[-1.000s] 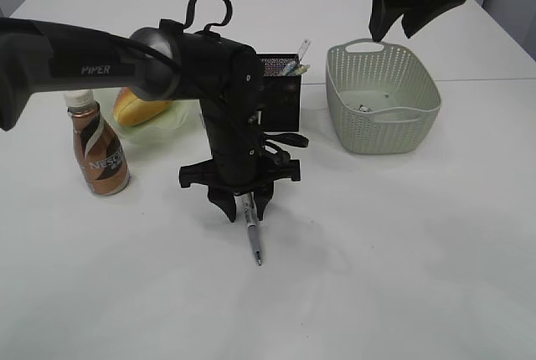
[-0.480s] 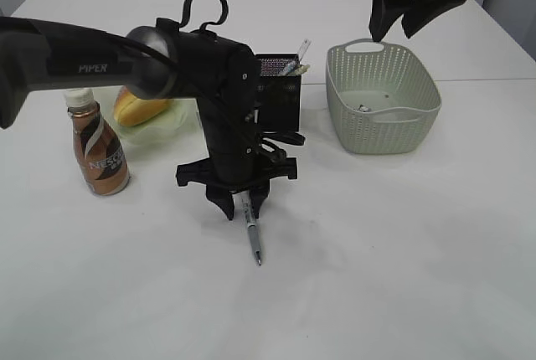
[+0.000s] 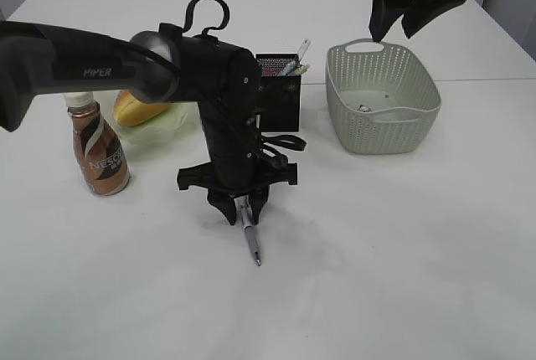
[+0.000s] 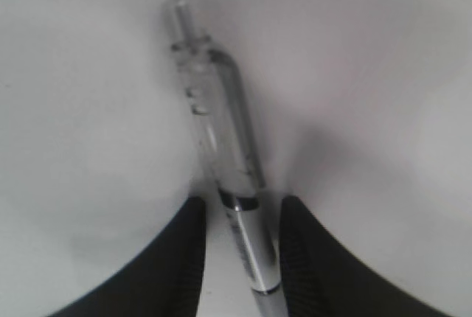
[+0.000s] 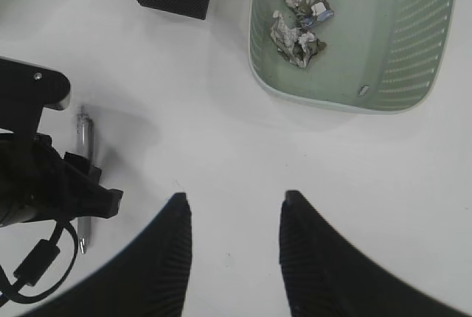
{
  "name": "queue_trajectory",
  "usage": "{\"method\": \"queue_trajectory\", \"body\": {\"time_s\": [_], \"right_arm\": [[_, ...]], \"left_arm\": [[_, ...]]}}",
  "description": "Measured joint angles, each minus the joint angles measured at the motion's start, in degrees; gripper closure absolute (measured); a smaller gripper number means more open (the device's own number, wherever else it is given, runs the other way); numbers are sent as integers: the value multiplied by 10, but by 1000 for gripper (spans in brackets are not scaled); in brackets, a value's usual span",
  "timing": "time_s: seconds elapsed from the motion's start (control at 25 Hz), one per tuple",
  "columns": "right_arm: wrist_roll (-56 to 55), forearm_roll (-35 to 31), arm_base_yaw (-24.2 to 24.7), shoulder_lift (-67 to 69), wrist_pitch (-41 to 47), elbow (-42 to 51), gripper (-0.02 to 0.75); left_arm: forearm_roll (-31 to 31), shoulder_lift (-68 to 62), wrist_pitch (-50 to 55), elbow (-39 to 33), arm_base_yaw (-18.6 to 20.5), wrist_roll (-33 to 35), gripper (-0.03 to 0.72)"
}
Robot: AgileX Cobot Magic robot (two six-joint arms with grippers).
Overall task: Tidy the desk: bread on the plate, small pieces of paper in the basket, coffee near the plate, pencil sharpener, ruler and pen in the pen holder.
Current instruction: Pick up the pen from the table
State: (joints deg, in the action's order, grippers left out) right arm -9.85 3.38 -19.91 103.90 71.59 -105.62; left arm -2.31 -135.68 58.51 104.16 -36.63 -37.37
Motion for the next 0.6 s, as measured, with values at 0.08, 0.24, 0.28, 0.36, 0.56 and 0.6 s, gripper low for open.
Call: {"method": "queue_trajectory", "body": {"time_s": [0.08,0.24,0.28,0.36,0.56,0.6], "right_arm": [[0,0,0,0,0,0,409],[0,0,0,0,0,0,409],[0,0,0,0,0,0,409],[0,0,0,0,0,0,409],[0,0,0,0,0,0,409],[0,0,0,0,0,0,409]], "left_arm": [[-1,0,1,0,0,1,441],[-1,-1,4,3,0,2,459],[-1,-1,7,3,0,2,474],[0,-3,10,3,0,7,516],[7,-3,20,4,0,32,622],[10,-3,24,4,0,39,624]]}}
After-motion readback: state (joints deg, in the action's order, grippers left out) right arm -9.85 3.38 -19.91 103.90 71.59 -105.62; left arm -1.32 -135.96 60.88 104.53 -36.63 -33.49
